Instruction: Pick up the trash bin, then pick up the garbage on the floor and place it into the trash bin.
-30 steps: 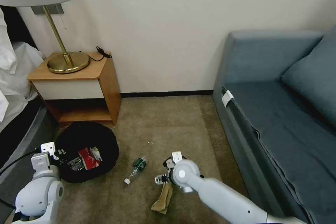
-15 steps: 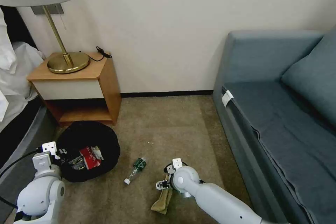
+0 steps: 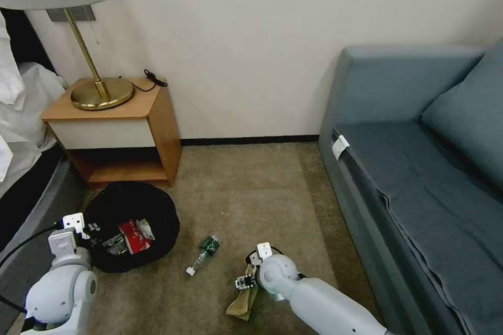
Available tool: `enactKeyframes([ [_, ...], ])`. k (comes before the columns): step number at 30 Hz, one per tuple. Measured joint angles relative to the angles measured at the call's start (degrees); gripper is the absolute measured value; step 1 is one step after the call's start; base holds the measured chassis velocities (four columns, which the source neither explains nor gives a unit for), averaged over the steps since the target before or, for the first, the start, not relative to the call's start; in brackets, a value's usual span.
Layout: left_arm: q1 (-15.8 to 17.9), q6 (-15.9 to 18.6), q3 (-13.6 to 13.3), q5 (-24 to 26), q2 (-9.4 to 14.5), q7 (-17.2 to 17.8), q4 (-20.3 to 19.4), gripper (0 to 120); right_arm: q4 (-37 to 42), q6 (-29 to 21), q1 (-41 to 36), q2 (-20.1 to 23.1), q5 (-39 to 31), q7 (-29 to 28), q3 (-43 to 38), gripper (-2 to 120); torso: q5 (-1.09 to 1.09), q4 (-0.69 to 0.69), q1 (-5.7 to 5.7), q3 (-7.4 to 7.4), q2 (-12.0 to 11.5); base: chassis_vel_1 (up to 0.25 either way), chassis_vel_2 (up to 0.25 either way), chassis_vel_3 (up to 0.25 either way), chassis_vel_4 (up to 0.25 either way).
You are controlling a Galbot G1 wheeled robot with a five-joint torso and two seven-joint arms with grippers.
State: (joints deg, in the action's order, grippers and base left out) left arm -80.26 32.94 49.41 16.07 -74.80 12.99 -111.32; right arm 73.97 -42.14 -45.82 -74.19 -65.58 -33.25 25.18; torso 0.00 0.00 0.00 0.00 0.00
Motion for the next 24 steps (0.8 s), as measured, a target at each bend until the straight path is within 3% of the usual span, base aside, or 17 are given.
enactKeyframes([
  [10, 0.0, -0.6, 0.1, 0.1, 0.3, 0.0, 0.4, 2, -1.8, 0.1, -0.6, -0.4, 4.0, 3.4, -0.8, 56, -0.08, -0.06, -0.01, -0.03, 0.1, 0.000, 0.000, 0.000, 0.000],
  [16, -0.1, -0.7, 0.2, 0.3, 0.5, -0.1, 0.4, 2, -1.9, 0.1, -1.1, -0.2, 4.4, 3.8, -1.0, 43, -0.07, -0.06, -0.02, -0.03, 0.1, 0.000, 0.000, 0.000, 0.000],
  [24, -0.2, -0.8, 0.2, 0.3, 0.3, -0.1, 0.3, 2, -1.9, 0.2, -1.4, -0.1, 5.1, 3.9, -1.3, 15, -0.03, -0.02, 0.00, 0.00, 0.0, 0.000, 0.000, 0.000, 0.000],
])
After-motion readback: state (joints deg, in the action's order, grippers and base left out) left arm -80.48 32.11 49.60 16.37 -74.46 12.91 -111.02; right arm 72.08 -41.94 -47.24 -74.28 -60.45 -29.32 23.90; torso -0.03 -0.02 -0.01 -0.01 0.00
